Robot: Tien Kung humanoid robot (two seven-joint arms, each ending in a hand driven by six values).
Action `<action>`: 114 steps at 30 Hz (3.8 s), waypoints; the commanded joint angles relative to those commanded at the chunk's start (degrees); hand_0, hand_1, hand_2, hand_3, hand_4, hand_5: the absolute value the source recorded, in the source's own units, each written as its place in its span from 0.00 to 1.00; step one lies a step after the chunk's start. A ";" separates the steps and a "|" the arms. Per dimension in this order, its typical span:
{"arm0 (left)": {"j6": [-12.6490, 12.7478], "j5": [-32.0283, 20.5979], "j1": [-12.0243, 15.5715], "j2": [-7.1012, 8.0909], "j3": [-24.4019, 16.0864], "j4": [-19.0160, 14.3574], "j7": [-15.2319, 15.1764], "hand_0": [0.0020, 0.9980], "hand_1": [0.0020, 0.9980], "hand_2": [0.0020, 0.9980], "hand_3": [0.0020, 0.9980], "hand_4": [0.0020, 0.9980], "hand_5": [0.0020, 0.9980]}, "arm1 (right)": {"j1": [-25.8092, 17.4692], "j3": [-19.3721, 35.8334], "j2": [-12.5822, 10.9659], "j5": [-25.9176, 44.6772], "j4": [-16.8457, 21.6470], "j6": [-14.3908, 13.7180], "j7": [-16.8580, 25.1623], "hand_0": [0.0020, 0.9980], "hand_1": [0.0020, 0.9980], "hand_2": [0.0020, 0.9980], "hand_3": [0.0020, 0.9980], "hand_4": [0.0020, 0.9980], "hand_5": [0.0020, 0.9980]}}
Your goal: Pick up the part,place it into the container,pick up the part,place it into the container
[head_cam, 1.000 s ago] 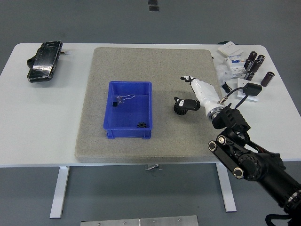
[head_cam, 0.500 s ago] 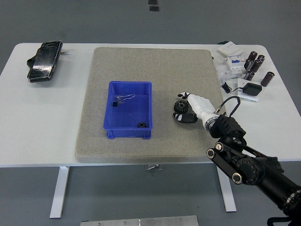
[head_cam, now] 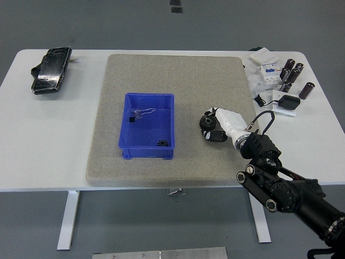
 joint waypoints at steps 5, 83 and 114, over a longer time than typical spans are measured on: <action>0.06 -0.09 -0.01 -0.02 0.02 0.00 -0.05 0.64 0.61 0.58 0.56 0.66 0.13 | 0.00 -0.34 -0.08 0.01 0.10 -1.42 0.77 0.63 0.45 0.48 0.48 0.38 0.00; 0.58 -1.93 0.77 1.11 0.90 0.00 -0.78 0.64 0.61 0.59 0.59 0.70 0.28 | -19.62 21.41 -4.26 38.29 24.11 -8.00 24.44 0.86 0.81 0.80 0.80 0.80 0.33; 0.07 0.22 1.25 2.05 -0.11 0.00 0.03 0.64 0.61 0.59 0.60 0.73 0.13 | -21.96 24.88 -3.11 42.33 25.50 -9.02 25.69 0.87 0.83 0.82 0.78 0.78 0.32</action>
